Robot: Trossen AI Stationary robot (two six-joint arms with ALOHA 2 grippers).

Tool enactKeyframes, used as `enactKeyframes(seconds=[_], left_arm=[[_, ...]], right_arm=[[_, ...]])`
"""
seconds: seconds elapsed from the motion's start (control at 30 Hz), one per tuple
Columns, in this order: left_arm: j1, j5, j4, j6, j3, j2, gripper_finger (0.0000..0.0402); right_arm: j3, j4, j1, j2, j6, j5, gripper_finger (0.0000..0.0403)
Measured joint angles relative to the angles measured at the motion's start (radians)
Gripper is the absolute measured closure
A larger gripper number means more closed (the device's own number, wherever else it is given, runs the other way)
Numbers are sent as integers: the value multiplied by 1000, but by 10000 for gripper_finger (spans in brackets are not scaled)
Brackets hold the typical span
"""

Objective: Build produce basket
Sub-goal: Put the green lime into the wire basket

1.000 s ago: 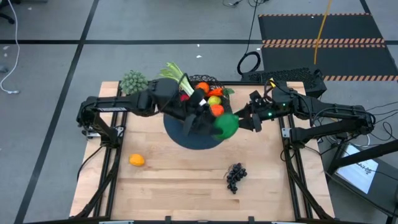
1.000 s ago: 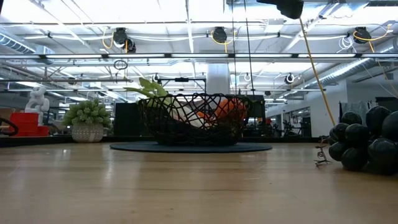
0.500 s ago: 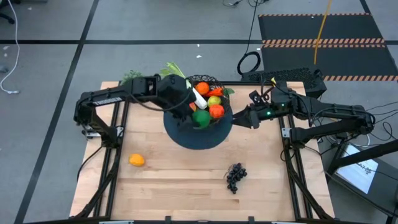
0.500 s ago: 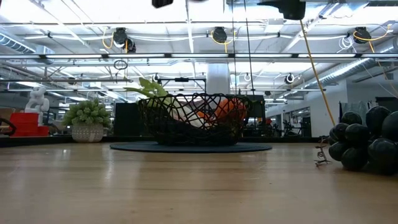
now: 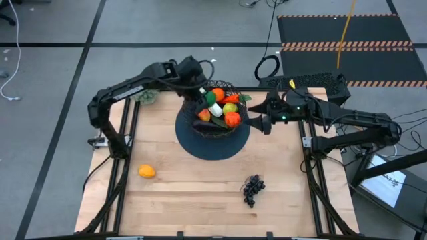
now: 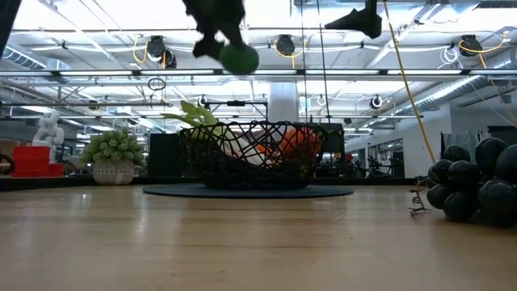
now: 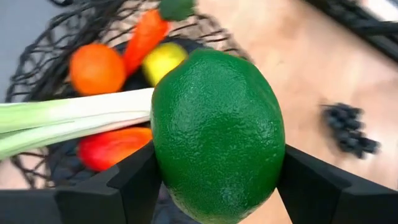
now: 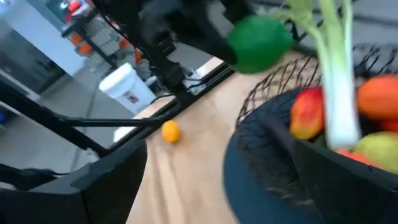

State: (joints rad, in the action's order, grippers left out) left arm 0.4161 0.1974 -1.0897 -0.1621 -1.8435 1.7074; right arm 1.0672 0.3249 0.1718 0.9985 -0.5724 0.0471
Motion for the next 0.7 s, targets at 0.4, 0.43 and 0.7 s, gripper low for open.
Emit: enactKeyframes(seconds=[0.4, 0.43, 0.7], left_arm=[[65, -12, -65, -58, 0, 152, 130], [61, -11, -65, -61, 0, 164, 130], [11, 4, -63, -65, 0, 202, 130]], right_arm=[[0, 1, 141, 3, 247, 4, 9], [0, 1, 149, 3, 256, 4, 9], [0, -9, 196, 3, 415, 6, 9]])
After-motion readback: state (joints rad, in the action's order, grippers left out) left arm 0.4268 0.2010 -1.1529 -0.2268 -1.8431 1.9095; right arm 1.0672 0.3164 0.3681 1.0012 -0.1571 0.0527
